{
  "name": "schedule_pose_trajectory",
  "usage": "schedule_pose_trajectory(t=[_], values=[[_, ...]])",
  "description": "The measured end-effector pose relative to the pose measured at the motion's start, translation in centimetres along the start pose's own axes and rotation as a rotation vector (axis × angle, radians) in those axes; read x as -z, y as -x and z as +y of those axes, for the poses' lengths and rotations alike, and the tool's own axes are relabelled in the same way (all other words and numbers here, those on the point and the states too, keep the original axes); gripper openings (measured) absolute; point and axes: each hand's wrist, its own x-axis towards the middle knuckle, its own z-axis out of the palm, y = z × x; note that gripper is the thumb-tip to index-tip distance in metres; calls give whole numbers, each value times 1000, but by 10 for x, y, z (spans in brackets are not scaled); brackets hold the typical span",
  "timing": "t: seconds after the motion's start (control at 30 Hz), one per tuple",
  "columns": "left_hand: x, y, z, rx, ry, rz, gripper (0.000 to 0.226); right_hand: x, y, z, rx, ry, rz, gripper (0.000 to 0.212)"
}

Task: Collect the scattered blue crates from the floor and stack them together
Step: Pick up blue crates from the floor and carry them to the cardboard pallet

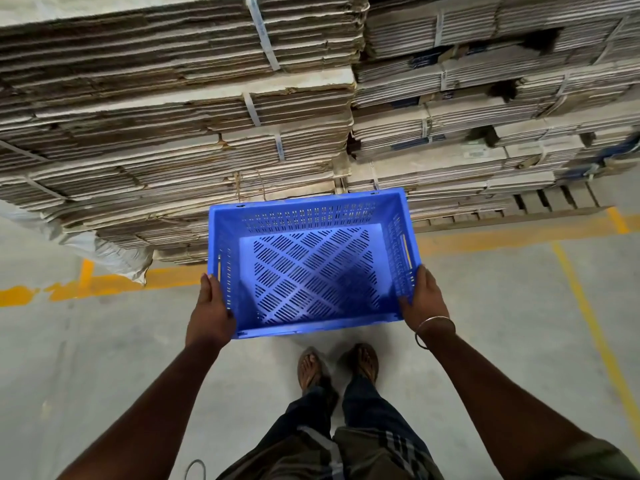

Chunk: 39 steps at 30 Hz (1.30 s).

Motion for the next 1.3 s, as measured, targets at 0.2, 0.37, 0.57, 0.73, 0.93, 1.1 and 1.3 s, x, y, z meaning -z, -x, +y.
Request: schedule_pose_trajectory(t=[0.2,0.37,0.57,0.73,0.93,1.1,1.3], values=[[8,-15,-5,45,26,-75,101,-1,9,-3,22,77,-6,92],[11,-20,-14,17,45,-72,98,-1,5,4,63,131,-18,95],[2,-6,-16,5,20,-66,102,9,-8,-1,53,153,-57,99],[-4,4,-26,-18,-14,-70,110,10,-1,-2,51,161,-57,102],[-3,4,-28,-55,-15,-62,109,9,4,2,44,174,-59,101],[9,-9,-27,-37,-19,-52,111,8,2,-5,19,176,-75,101],[12,-11,-37,-67,28,-42,101,6,4,-7,5,154,-26,89]])
